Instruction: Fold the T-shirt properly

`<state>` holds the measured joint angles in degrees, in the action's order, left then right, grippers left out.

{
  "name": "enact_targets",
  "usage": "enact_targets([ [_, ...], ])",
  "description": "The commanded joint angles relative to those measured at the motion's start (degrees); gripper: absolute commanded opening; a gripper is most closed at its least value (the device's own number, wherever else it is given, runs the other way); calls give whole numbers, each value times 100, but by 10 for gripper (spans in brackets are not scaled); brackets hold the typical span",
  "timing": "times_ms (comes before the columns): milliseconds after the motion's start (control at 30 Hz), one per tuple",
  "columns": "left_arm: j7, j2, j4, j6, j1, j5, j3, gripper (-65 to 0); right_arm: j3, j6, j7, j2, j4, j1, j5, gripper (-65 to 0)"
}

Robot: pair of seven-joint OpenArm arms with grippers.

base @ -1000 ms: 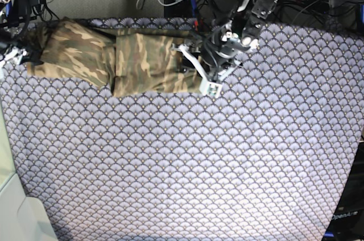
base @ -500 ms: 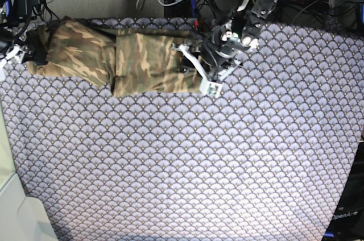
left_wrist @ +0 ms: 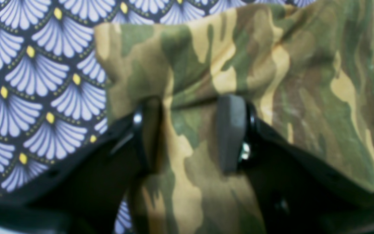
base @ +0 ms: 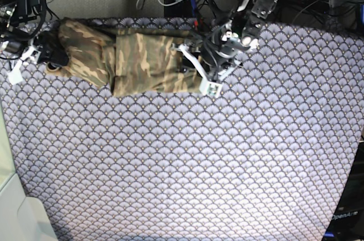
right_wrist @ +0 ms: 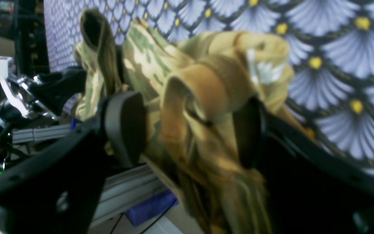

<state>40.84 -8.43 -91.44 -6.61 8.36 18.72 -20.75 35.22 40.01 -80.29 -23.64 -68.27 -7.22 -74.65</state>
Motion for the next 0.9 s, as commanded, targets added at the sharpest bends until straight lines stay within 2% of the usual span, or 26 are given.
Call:
enact_targets([
  [0,334,-41,58,-143,30,-74,14,-366,-45,-1,29,-93,-96,32,-231,-211],
  [267,342,-32,58,-143,21,-74,14,-366,-599,-1,29,-93,-96,-108,-231,-213],
  [367,334,-23,58,-143,21,-74,23,-366,-837,-1,139,-93,-70,-126,-231,-244],
  [567,334,-23,58,-143,30,-74,23,-366,-1074,-1,315,-93,-52,-126,-231,-394],
  [767,334,-23,41,-143,39,-74,23,-366,-1056,-1,324,-93,-61,-73,-223,-613],
  [867,342,-15,5,-143,39,-65,23,-366,-1048,-1,376,-128,-96,-38,-223,-650],
])
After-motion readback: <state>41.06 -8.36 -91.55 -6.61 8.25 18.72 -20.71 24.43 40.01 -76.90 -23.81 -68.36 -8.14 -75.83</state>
